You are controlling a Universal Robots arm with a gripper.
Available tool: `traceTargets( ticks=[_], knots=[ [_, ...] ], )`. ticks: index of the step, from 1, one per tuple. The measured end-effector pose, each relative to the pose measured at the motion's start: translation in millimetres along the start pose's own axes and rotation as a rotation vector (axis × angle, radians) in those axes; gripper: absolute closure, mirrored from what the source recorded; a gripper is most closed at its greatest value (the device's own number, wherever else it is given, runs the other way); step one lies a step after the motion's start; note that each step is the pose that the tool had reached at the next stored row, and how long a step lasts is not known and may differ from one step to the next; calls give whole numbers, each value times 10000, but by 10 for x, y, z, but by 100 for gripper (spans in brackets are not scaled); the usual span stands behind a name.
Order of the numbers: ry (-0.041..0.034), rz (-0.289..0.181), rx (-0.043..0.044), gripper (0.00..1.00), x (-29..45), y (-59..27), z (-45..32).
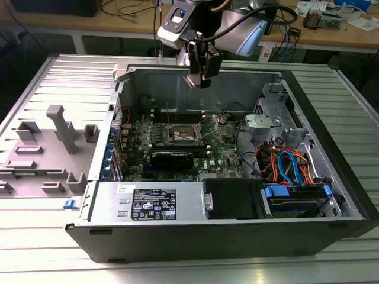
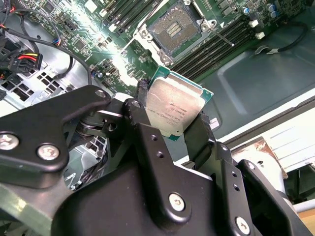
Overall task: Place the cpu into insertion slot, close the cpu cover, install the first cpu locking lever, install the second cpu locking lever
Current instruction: 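Place the cpu into insertion slot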
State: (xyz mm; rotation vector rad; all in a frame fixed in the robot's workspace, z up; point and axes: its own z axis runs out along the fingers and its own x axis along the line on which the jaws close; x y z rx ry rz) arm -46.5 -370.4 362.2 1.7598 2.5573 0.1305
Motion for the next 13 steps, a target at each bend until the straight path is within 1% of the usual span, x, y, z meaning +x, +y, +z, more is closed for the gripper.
traceTargets(
  ticks=[6,12,13],
  knots=[
    [-8,91,-2,46,4,-10,-1],
    [-50,567,-11,46,10,-27,0],
    [-63,709,-14,46,12,-31,1]
  ],
)
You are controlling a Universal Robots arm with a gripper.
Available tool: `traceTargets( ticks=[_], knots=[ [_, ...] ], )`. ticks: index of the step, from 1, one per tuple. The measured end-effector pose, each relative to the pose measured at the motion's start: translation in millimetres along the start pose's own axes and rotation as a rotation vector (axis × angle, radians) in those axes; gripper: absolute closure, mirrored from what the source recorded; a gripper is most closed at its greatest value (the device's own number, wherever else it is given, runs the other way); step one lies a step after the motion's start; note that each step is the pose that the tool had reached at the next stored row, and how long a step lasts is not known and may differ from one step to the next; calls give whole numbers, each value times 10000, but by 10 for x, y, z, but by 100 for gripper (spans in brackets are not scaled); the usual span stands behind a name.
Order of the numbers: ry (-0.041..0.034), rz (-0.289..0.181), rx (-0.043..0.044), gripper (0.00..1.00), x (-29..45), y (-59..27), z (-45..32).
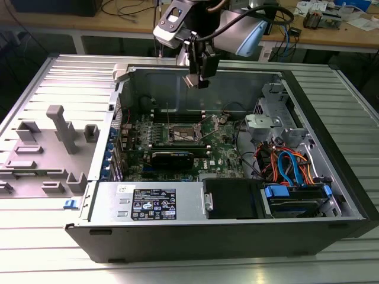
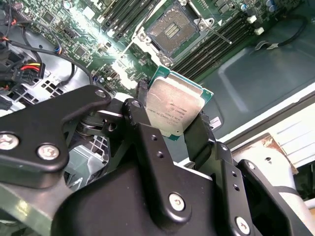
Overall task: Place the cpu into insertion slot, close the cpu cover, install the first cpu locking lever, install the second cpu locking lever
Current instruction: 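Place the cpu into insertion slot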
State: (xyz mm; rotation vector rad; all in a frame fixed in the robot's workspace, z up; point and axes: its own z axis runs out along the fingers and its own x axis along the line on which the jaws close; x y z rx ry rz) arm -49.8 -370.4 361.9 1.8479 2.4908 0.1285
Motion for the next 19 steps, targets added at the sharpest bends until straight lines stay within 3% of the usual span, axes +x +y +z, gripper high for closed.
traceTargets(
  ticks=[6,19],
  knots=[
    [-58,641,-11,46,6,-21,1],
    [-61,687,-13,46,12,-39,1]
  ],
)
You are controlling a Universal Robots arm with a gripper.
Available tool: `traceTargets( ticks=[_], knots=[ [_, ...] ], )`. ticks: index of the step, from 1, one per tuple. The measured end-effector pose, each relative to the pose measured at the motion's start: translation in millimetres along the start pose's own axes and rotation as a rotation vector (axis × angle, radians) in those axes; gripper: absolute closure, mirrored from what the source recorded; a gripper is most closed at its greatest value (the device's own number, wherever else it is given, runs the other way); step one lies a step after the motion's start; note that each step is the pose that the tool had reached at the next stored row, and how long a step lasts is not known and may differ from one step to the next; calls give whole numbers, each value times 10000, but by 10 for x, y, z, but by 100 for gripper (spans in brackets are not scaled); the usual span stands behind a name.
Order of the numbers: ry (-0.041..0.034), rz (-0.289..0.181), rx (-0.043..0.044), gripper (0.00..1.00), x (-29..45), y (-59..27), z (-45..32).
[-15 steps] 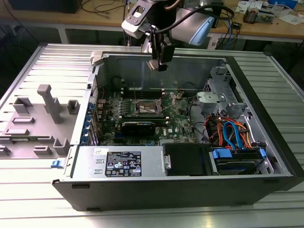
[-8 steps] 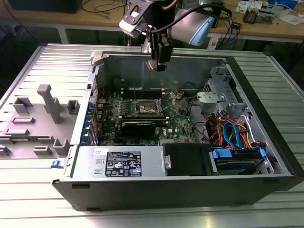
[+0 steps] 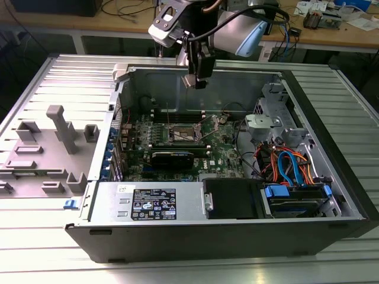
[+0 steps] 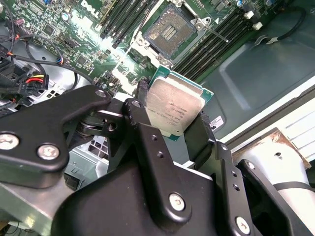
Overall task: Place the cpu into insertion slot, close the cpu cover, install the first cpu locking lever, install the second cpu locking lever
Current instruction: 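Place the cpu into insertion slot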
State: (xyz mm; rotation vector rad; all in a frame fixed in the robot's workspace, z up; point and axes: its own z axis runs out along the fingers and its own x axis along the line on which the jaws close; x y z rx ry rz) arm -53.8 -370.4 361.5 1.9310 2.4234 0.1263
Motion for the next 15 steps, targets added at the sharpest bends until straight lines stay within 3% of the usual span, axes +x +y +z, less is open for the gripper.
traceTargets(
  ticks=[5,11,15],
  knots=[
    [-14,161,-5,46,0,-1,8],
    [-103,1150,-23,46,0,-6,67],
    [-110,1221,-26,46,-1,-8,87]
  ],
)
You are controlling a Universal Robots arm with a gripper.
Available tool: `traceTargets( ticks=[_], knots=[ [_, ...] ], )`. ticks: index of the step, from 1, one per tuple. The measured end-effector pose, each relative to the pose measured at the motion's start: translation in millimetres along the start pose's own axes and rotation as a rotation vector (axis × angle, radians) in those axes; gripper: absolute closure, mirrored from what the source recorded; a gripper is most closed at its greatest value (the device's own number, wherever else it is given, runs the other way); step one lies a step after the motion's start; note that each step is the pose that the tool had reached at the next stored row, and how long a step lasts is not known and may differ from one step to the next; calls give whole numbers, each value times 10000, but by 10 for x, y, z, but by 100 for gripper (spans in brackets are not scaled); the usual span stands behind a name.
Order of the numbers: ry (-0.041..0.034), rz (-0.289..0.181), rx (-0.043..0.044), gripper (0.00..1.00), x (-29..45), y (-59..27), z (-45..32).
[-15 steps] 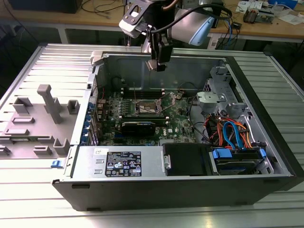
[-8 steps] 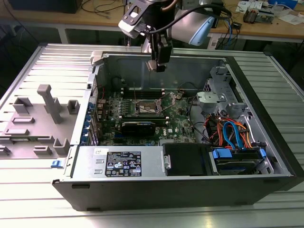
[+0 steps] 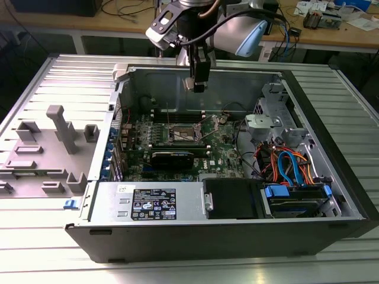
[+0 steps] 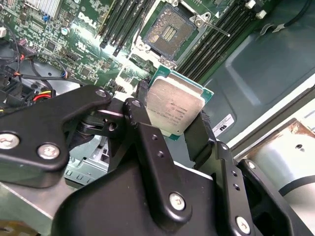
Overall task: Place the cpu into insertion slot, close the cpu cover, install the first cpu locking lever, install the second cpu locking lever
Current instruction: 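Place the cpu into insertion slot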
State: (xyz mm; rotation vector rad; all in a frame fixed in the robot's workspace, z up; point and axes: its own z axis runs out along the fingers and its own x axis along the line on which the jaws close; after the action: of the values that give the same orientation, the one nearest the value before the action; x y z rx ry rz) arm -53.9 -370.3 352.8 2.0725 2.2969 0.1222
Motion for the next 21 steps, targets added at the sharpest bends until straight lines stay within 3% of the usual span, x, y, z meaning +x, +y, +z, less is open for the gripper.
traceTargets(
  ticks=[5,10,13,21],
  knots=[
    [0,0,0,46,-1,-4,40],
    [-2,10,1,46,-2,-14,126],
    [-31,347,-6,46,-3,-21,191],
    [-40,455,-8,46,-3,-23,201]
  ],
)
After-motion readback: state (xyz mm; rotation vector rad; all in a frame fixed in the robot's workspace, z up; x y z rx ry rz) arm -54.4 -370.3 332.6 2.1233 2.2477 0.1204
